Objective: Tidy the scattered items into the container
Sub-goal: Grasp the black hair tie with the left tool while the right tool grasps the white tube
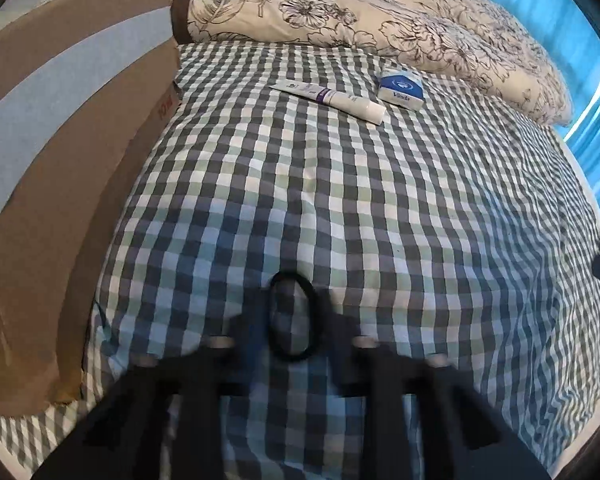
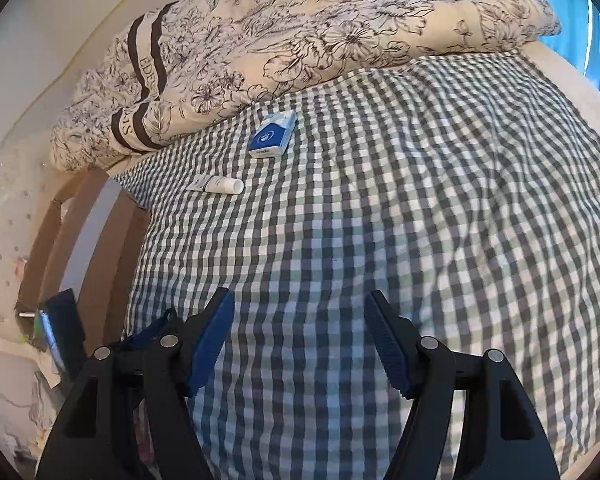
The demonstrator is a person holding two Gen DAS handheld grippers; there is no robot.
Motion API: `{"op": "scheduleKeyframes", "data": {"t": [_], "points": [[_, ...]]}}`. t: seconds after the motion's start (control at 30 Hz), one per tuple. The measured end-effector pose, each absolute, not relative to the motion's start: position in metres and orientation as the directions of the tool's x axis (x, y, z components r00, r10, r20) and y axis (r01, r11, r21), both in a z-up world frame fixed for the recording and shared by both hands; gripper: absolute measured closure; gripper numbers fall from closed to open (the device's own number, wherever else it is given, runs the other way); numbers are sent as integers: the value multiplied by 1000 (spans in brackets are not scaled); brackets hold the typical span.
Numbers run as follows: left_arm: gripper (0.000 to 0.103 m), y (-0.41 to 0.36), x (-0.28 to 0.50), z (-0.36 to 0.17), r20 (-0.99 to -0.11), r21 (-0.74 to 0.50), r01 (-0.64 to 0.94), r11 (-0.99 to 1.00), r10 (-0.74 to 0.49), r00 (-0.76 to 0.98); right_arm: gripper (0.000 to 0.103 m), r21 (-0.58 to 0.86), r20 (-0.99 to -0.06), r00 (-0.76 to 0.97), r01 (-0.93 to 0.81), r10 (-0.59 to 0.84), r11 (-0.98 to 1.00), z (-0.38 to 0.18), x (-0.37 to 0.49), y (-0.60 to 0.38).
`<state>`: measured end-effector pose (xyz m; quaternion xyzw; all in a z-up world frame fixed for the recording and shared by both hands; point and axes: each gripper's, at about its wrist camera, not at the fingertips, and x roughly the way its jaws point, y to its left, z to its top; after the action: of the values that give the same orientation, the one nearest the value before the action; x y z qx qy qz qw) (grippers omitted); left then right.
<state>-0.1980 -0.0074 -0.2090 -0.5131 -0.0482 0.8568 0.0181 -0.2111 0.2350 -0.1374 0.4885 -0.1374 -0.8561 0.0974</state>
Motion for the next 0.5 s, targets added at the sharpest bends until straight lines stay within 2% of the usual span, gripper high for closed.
{"op": "scheduleKeyframes", "data": {"t": [0.33,0.5], "points": [[93,-14,-205,-184,-843,-50,28,-998,27,-538,36,283,-797,-507,167,-328,-945,-134,-280,183],[93,-24,-215,-186,-851,-68,53,-996,30,-525,36,143,-817,-496,322,-295,-936,-132,-335,128]]}}
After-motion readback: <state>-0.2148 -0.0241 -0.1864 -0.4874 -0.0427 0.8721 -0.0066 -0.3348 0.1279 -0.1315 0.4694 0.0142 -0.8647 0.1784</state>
